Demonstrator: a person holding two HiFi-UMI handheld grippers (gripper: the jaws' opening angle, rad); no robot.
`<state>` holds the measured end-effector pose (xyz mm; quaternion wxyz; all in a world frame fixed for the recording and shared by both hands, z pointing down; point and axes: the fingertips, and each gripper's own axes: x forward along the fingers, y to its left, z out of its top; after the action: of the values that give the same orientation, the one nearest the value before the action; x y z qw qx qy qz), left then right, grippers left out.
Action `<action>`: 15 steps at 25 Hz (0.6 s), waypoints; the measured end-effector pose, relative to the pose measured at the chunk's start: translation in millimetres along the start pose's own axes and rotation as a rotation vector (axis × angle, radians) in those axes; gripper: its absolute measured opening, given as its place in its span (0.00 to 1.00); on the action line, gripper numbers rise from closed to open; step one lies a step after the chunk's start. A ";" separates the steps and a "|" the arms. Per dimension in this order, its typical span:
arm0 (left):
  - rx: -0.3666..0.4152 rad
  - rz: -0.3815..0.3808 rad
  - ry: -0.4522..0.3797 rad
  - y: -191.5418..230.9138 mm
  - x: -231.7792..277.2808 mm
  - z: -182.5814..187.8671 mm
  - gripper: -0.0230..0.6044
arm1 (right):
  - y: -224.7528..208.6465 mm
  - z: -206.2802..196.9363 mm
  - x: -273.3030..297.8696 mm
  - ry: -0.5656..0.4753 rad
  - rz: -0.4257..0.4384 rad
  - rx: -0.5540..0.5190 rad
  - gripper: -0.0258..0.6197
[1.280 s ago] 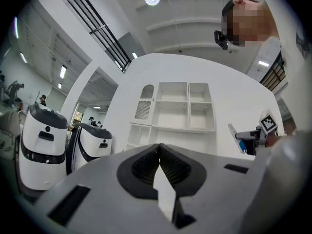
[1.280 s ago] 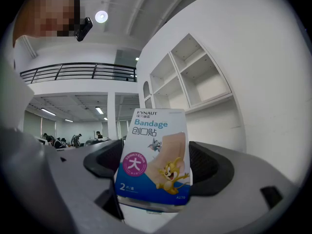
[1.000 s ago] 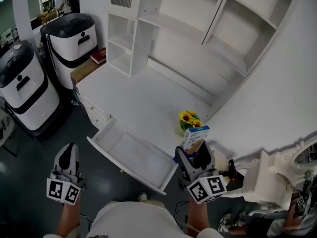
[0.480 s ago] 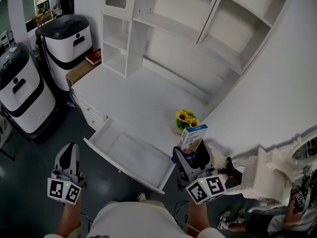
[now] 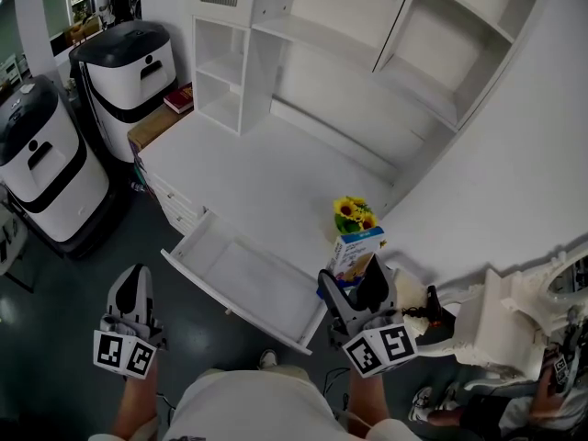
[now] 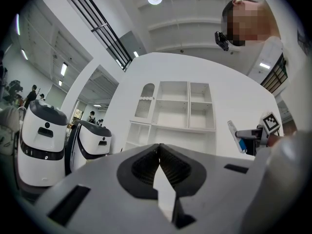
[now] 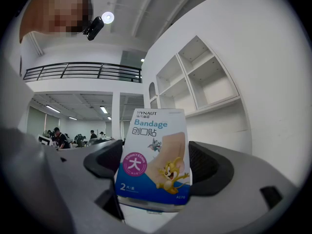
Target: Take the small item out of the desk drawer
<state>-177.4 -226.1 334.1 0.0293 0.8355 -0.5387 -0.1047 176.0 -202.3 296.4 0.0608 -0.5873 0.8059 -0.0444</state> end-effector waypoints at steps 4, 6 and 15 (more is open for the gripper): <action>-0.001 0.010 0.001 1.2 -2.7 -2.5 0.06 | -0.7 -3.5 1.4 -0.001 0.004 0.008 0.72; 0.001 0.015 0.001 1.4 -4.0 -3.3 0.06 | -1.4 -6.2 2.3 0.000 0.006 0.014 0.72; 0.002 0.037 0.003 5.1 -13.5 -4.4 0.06 | 5.5 -13.1 5.6 0.007 0.025 0.027 0.72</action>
<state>-186.4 -216.3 341.2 0.0314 0.8256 -0.5540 -0.1024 167.2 -205.9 308.3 0.0667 -0.5763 0.8126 -0.0567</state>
